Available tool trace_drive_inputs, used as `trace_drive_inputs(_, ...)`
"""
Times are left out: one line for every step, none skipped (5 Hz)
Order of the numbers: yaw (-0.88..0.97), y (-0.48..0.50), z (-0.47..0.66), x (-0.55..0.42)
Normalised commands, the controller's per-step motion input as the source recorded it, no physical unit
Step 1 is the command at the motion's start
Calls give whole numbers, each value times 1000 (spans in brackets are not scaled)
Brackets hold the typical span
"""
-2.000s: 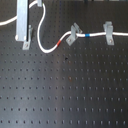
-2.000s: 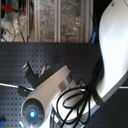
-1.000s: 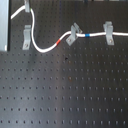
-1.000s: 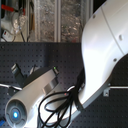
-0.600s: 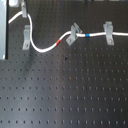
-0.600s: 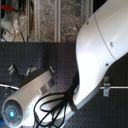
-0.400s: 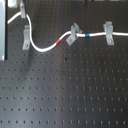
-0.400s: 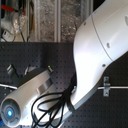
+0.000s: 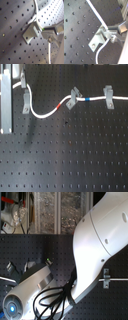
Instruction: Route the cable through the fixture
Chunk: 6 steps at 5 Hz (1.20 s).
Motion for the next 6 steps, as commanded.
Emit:
trace_drive_inputs(-129,-17,158,-193)
trace_drive_inputs(-189,113,158,-92)
trace_drive_inputs(-317,172,132,-28)
trace_drive_inputs(-314,149,113,-49)
trace_drive_inputs(-217,85,58,-169)
trace_drive_inputs(-149,95,73,-279)
